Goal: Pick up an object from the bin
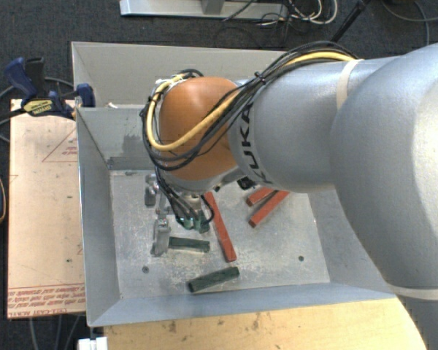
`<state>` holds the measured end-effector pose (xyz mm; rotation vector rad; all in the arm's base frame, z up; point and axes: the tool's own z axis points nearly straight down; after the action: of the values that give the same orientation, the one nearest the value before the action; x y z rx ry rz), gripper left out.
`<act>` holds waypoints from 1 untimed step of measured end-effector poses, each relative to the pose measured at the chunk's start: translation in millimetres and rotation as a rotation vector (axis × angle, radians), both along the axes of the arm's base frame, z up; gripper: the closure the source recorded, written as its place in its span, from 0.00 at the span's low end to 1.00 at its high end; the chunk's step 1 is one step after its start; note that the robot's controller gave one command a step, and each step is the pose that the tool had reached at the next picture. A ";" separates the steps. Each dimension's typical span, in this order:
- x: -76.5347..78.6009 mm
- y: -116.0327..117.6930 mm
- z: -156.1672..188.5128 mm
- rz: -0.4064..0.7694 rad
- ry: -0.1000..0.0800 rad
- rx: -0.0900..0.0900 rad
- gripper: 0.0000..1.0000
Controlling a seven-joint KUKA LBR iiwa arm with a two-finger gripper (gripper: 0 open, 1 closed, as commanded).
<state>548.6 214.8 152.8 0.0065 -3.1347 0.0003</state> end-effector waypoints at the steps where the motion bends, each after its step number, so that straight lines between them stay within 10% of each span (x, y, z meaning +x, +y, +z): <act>1: 11.3 -87.2 -86.4 0.159 -0.002 -0.002 0.00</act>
Offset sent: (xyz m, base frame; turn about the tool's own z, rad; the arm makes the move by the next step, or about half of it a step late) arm 0.0119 -0.0832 -0.0828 -0.1654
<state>559.9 127.6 66.3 0.2563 -3.1259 0.0037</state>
